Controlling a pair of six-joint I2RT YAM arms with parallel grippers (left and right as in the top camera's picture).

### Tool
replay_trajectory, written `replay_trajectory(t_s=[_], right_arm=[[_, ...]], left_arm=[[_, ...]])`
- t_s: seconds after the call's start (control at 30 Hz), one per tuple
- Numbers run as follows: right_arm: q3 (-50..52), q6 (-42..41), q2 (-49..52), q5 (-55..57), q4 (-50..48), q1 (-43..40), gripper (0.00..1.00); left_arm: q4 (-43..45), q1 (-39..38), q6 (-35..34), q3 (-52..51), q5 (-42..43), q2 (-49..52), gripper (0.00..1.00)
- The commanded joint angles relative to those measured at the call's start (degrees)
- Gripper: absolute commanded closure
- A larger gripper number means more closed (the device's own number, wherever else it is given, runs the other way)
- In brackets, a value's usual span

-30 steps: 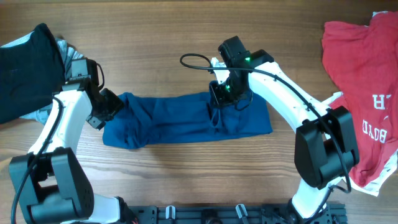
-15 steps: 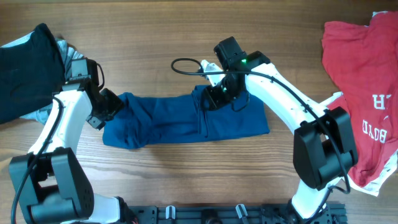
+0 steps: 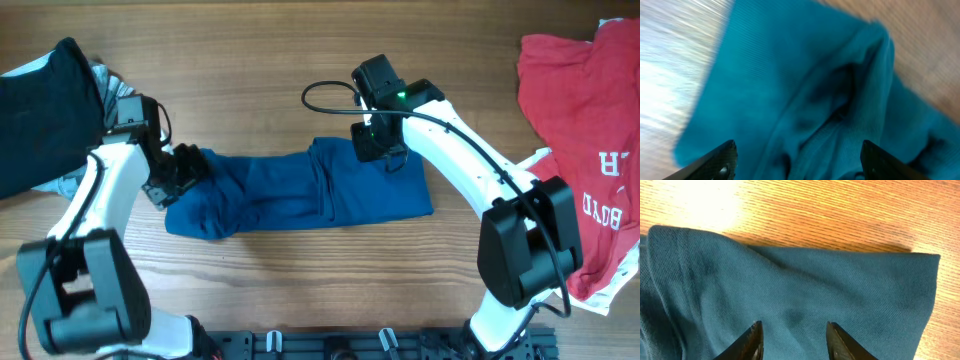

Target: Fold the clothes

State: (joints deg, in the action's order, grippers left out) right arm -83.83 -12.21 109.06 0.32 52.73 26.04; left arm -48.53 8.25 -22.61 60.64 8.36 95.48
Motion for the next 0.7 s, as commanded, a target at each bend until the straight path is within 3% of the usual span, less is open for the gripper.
replay_trajectory(t_s=[0.0,0.13,0.2,0.37,0.47,0.53,0.67], right_arm=[[-0.9,-0.9,-1.6,1.2,-0.2,0.1,0.59],[-0.9,-0.9,-1.5,1.2,0.1,0.1,0.58],[-0.9,-0.9,-1.5,1.2,0.1,0.1,0.57],[-0.9,-0.9,-1.5,1.2,0.3,0.1,0.57],[-0.9,-0.9,-1.5,1.2,0.3,0.1,0.57],[-0.9,-0.9,-1.5,0.2,0.3,0.1,0.56],[-0.9,-1.3,-1.5,-0.3,0.6,0.1,0.56]], left_arm=[[0.1,-0.1,5.7,-0.8,7.3,5.9,0.21],[0.3,-0.2,6.3,-0.8,8.6,10.1,0.21],[0.7,-0.2,9.7,-0.8,13.5,11.1,0.21],[-0.3,-0.2,10.4,-1.8,13.6,11.2,0.27],[0.1,-0.2,13.2,-3.5,16.1,11.2,0.38],[0.8,-0.2,13.3,-4.1,16.1,11.2,0.52],[2.1,-0.1,13.2,-4.1,16.1,11.2,0.93]])
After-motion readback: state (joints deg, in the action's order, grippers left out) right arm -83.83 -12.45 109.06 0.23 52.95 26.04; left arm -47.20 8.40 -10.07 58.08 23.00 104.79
